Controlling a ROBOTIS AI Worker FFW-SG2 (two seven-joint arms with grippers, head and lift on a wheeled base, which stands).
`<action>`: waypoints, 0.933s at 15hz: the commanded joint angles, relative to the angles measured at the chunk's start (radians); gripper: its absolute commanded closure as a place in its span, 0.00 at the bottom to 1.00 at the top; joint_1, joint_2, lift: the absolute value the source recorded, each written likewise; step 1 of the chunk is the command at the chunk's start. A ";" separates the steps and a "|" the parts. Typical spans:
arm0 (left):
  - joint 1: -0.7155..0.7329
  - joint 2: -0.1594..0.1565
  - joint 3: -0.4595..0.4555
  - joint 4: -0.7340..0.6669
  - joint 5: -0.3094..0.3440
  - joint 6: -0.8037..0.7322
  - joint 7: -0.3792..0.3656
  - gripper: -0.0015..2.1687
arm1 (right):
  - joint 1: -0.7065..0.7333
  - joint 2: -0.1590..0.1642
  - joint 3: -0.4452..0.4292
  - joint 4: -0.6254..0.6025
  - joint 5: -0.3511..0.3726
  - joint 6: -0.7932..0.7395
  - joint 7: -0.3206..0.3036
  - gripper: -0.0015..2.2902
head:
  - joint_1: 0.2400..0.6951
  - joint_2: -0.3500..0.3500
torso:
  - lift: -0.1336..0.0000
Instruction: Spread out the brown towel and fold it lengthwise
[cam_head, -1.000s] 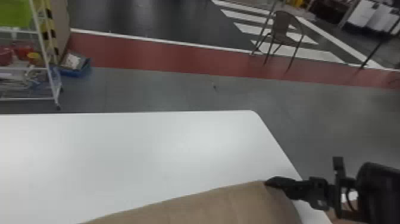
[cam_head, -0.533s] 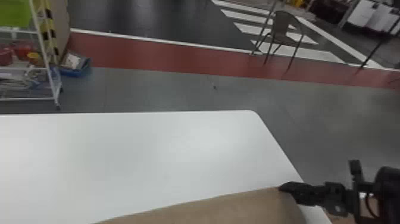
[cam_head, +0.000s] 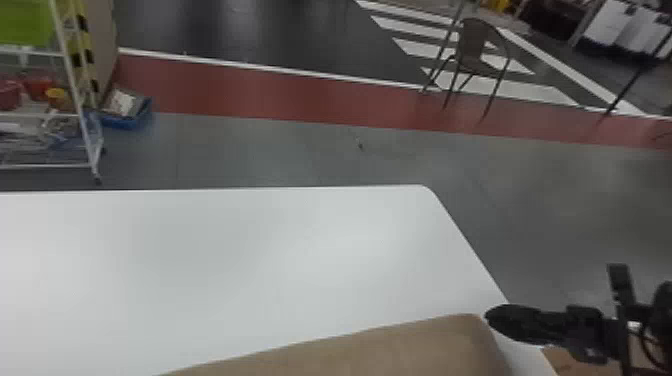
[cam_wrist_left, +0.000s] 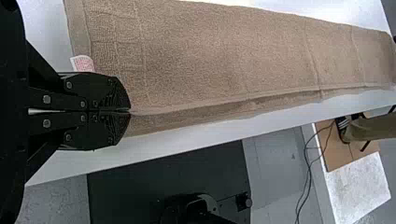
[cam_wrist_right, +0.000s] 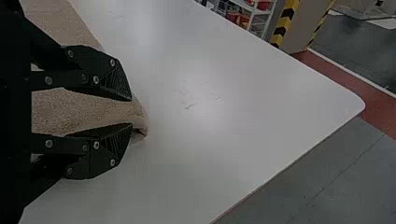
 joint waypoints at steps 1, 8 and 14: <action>0.002 0.000 0.000 0.001 0.001 -0.003 -0.010 0.58 | 0.065 0.000 0.000 -0.068 0.034 0.002 0.004 0.36 | 1.00 0.00 | 0.09; 0.002 0.005 0.000 0.001 0.001 -0.003 -0.010 0.58 | 0.198 -0.006 -0.044 -0.172 0.069 0.002 0.004 0.36 | 1.00 0.00 | 0.09; 0.002 0.005 0.000 0.000 -0.001 -0.003 -0.010 0.58 | 0.226 0.040 -0.041 -0.261 0.067 0.002 0.004 0.36 | 1.00 0.00 | 0.09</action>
